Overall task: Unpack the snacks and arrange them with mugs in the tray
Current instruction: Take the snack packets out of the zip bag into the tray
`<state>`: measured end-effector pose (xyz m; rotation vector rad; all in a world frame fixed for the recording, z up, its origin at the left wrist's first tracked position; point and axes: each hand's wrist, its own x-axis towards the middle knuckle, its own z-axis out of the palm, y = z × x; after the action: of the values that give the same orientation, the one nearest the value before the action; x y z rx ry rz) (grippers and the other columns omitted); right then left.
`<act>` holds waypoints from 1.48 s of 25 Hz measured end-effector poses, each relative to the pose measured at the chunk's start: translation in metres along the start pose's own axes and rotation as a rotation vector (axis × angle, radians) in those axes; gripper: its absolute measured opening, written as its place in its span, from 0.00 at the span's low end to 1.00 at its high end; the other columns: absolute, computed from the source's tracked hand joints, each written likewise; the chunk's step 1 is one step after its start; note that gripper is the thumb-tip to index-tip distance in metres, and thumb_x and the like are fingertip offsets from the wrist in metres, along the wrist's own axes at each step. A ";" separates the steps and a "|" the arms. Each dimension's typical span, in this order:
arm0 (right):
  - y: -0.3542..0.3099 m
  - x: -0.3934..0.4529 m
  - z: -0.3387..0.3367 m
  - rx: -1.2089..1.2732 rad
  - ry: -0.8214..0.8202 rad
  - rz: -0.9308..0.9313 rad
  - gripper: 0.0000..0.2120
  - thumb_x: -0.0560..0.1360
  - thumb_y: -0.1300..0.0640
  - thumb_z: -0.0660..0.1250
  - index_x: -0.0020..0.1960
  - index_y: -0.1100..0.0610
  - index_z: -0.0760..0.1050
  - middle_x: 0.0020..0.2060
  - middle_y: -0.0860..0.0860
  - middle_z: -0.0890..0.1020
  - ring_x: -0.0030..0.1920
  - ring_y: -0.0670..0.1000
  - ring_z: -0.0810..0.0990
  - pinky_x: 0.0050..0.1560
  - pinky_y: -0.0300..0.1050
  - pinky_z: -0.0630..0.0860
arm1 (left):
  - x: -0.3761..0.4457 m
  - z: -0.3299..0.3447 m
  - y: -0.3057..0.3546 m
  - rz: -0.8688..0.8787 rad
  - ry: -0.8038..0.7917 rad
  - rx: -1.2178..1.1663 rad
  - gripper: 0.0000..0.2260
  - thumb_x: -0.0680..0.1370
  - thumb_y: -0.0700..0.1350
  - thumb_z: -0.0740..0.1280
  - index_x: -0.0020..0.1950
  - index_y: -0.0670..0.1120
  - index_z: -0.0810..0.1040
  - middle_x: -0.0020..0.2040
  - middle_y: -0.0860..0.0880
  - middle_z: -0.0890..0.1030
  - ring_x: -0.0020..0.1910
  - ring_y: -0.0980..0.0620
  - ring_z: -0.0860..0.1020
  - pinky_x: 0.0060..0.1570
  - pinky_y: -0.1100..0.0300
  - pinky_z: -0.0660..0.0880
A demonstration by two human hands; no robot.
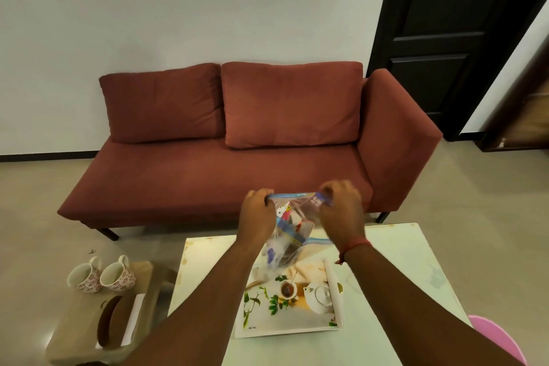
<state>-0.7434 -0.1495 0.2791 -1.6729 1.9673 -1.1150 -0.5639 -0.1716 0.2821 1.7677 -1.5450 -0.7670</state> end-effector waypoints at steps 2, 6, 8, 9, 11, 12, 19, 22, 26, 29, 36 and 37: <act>-0.011 -0.007 0.014 -0.171 -0.292 -0.190 0.07 0.74 0.61 0.64 0.49 0.56 0.80 0.48 0.53 0.80 0.49 0.55 0.79 0.51 0.50 0.76 | -0.004 0.005 0.005 0.016 -0.023 0.000 0.15 0.81 0.37 0.60 0.65 0.45 0.79 0.59 0.49 0.76 0.48 0.58 0.75 0.41 0.76 0.68; -0.005 -0.027 0.039 -0.581 -1.040 -0.217 0.17 0.77 0.61 0.64 0.65 0.59 0.75 0.62 0.60 0.78 0.62 0.61 0.77 0.63 0.51 0.74 | -0.012 0.003 0.006 0.058 -0.043 0.017 0.15 0.81 0.36 0.59 0.62 0.45 0.81 0.59 0.48 0.77 0.53 0.55 0.76 0.52 0.67 0.71; 0.000 -0.039 0.051 -0.756 -1.101 -0.282 0.21 0.77 0.61 0.65 0.70 0.58 0.70 0.66 0.60 0.75 0.65 0.62 0.75 0.61 0.54 0.74 | -0.014 -0.003 0.000 0.047 -0.031 0.017 0.15 0.81 0.36 0.59 0.61 0.45 0.81 0.58 0.48 0.77 0.52 0.54 0.76 0.54 0.62 0.75; -0.001 -0.045 0.056 -0.789 -1.053 -0.307 0.21 0.78 0.59 0.65 0.70 0.58 0.69 0.65 0.60 0.74 0.64 0.62 0.75 0.60 0.56 0.75 | -0.015 -0.007 -0.003 0.037 -0.022 0.010 0.15 0.81 0.36 0.59 0.61 0.46 0.82 0.58 0.48 0.77 0.53 0.54 0.77 0.56 0.59 0.77; -0.004 -0.052 0.065 -0.762 -0.932 -0.295 0.19 0.80 0.53 0.63 0.69 0.58 0.70 0.63 0.59 0.78 0.61 0.61 0.78 0.57 0.55 0.77 | -0.016 -0.013 -0.010 0.032 -0.013 -0.005 0.14 0.81 0.36 0.60 0.60 0.46 0.82 0.58 0.48 0.77 0.54 0.52 0.78 0.56 0.56 0.79; -0.006 -0.054 0.068 -0.752 -0.900 -0.294 0.18 0.80 0.53 0.63 0.68 0.58 0.71 0.61 0.59 0.79 0.59 0.61 0.80 0.56 0.54 0.78 | -0.016 -0.016 -0.013 0.031 -0.018 -0.015 0.14 0.81 0.36 0.60 0.60 0.46 0.82 0.57 0.48 0.77 0.55 0.51 0.78 0.56 0.55 0.80; -0.020 -0.054 0.079 -0.761 -0.694 -0.513 0.16 0.79 0.60 0.62 0.66 0.53 0.73 0.55 0.56 0.83 0.53 0.60 0.83 0.52 0.53 0.80 | -0.006 -0.038 -0.050 0.013 -0.070 -0.035 0.13 0.82 0.38 0.61 0.61 0.47 0.81 0.55 0.52 0.73 0.58 0.48 0.78 0.51 0.49 0.83; -0.026 -0.057 0.080 -0.715 -0.584 -0.578 0.14 0.78 0.58 0.62 0.62 0.51 0.74 0.53 0.53 0.84 0.51 0.59 0.83 0.45 0.50 0.79 | -0.001 -0.043 -0.074 -0.005 -0.117 -0.054 0.13 0.81 0.37 0.62 0.61 0.47 0.81 0.55 0.52 0.74 0.57 0.48 0.78 0.53 0.45 0.82; -0.022 -0.066 0.075 -0.493 -0.349 -0.337 0.08 0.75 0.55 0.61 0.52 0.48 0.74 0.44 0.50 0.83 0.43 0.59 0.82 0.38 0.49 0.76 | 0.003 -0.044 -0.113 -0.082 -0.196 -0.018 0.12 0.82 0.38 0.61 0.61 0.46 0.80 0.60 0.46 0.76 0.57 0.46 0.79 0.56 0.48 0.81; -0.008 -0.070 0.071 -0.085 -0.167 -0.006 0.05 0.76 0.53 0.62 0.51 0.49 0.75 0.40 0.50 0.83 0.40 0.54 0.80 0.40 0.49 0.76 | -0.004 -0.042 -0.140 -0.095 -0.196 0.081 0.12 0.82 0.38 0.61 0.61 0.45 0.81 0.61 0.44 0.79 0.56 0.48 0.79 0.55 0.55 0.78; 0.083 -0.082 0.084 0.406 0.101 0.619 0.10 0.79 0.51 0.64 0.57 0.52 0.78 0.51 0.53 0.84 0.52 0.55 0.83 0.52 0.58 0.82 | -0.041 -0.038 -0.186 -0.298 -0.109 0.149 0.13 0.84 0.41 0.58 0.64 0.44 0.79 0.62 0.42 0.79 0.59 0.46 0.79 0.51 0.59 0.78; 0.100 -0.085 0.095 0.424 0.080 0.689 0.10 0.79 0.53 0.64 0.58 0.53 0.77 0.53 0.54 0.83 0.53 0.57 0.83 0.49 0.57 0.83 | -0.046 -0.037 -0.191 -0.315 -0.084 0.151 0.13 0.84 0.41 0.58 0.64 0.44 0.79 0.61 0.42 0.79 0.58 0.46 0.79 0.51 0.59 0.78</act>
<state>-0.7246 -0.1021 0.1259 -0.6619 1.9349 -1.2009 -0.4257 -0.1057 0.1539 2.1493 -1.4262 -0.9041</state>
